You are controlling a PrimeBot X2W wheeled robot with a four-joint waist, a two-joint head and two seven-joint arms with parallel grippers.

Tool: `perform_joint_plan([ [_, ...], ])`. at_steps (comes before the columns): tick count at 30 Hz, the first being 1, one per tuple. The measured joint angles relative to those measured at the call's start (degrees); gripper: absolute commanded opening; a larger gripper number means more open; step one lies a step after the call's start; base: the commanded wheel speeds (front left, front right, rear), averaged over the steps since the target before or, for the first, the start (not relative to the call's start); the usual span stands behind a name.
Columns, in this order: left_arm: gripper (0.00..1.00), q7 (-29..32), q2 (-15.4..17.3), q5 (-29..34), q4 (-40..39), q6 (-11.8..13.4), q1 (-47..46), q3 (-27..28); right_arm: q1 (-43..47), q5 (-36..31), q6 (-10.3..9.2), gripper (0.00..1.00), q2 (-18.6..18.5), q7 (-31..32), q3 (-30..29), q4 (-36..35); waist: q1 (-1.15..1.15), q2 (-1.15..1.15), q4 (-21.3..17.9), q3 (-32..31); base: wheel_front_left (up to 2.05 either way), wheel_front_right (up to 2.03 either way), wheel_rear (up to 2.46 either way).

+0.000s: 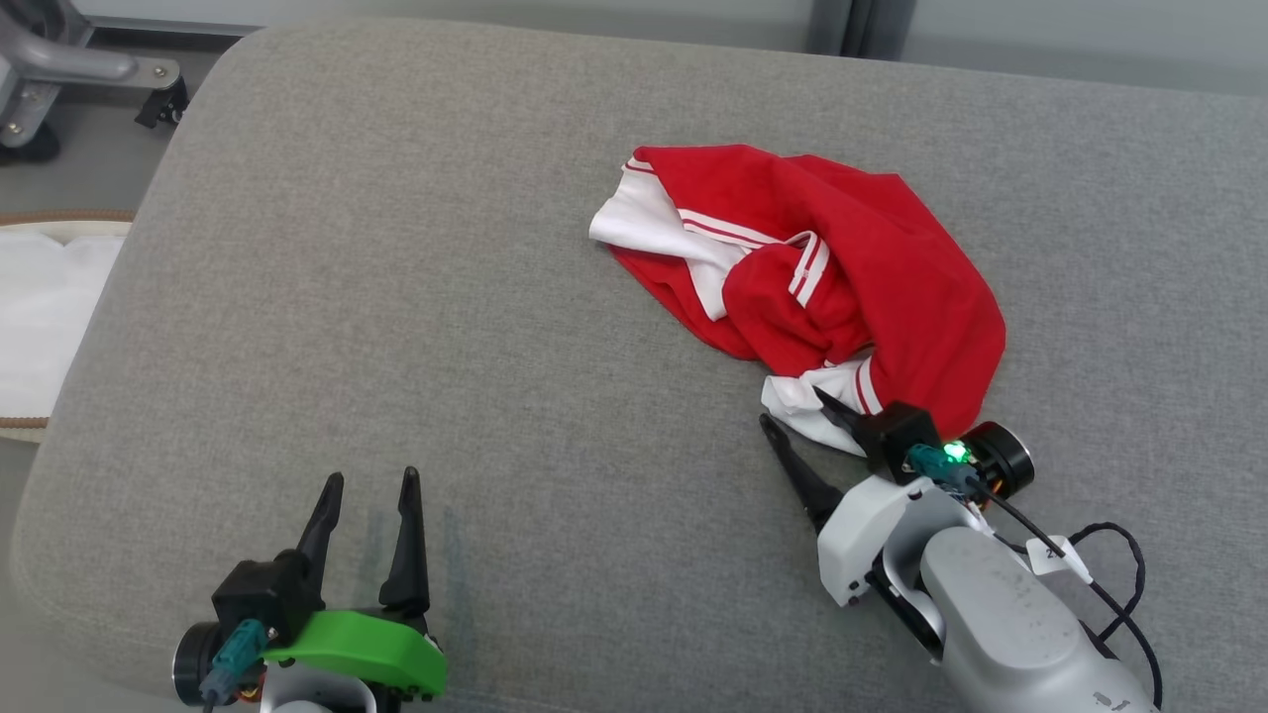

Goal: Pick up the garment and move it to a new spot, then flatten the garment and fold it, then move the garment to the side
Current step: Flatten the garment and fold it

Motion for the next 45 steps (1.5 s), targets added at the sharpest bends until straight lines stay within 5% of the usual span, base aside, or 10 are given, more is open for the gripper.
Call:
perform_joint_plan([
  [12,1.0,0.0,0.0,-0.5,0.4,0.0,0.2,-0.1,-1.4,2.9,0.0,0.0,-0.1,0.0,0.0,-10.0,0.0,0.0,0.8,-1.9,0.0,0.0,0.0],
  [22,1.0,0.0,0.0,-0.4,1.1,0.0,2.1,-0.1,-22.8,17.0,0.0,0.0,0.0,0.0,7.9,-23.0,0.0,0.0,1.4,-5.7,0.0,0.0,0.0],
  [27,1.0,0.0,0.0,-0.4,1.5,0.0,3.1,-0.2,-33.7,17.9,0.0,0.0,-0.1,0.0,2.2,-22.6,0.0,0.0,2.3,-7.2,0.0,0.0,0.0],
  [31,1.0,0.0,0.0,-0.4,1.1,0.0,3.3,0.1,-37.2,10.4,0.0,0.0,0.0,-0.1,-6.6,-16.2,0.0,0.0,3.0,-7.3,0.0,0.0,0.0],
  [34,1.0,0.0,0.0,-0.5,0.8,0.0,3.3,0.4,-34.9,3.1,0.0,0.0,-0.6,-0.1,-12.7,-11.3,0.0,0.0,2.9,-6.6,0.0,0.0,0.0],
  [42,1.0,0.0,0.0,-1.1,0.4,0.0,2.6,-0.6,-18.6,-8.7,0.0,0.01,-9.5,0.0,-29.2,-0.1,0.0,0.0,1.9,-4.5,0.0,0.0,0.0],
  [44,1.0,0.0,0.0,-1.1,0.3,0.0,2.2,-1.1,-14.9,-10.9,0.0,1.0,-10.6,0.0,-33.1,1.3,0.0,0.0,1.5,-4.2,0.0,0.0,0.0],
  [45,1.0,0.0,0.0,-1.1,0.2,0.0,2.1,-1.4,-13.2,-11.7,0.0,1.0,-10.8,0.0,-34.9,1.5,0.0,0.0,1.2,-4.0,0.0,0.0,0.0],
])
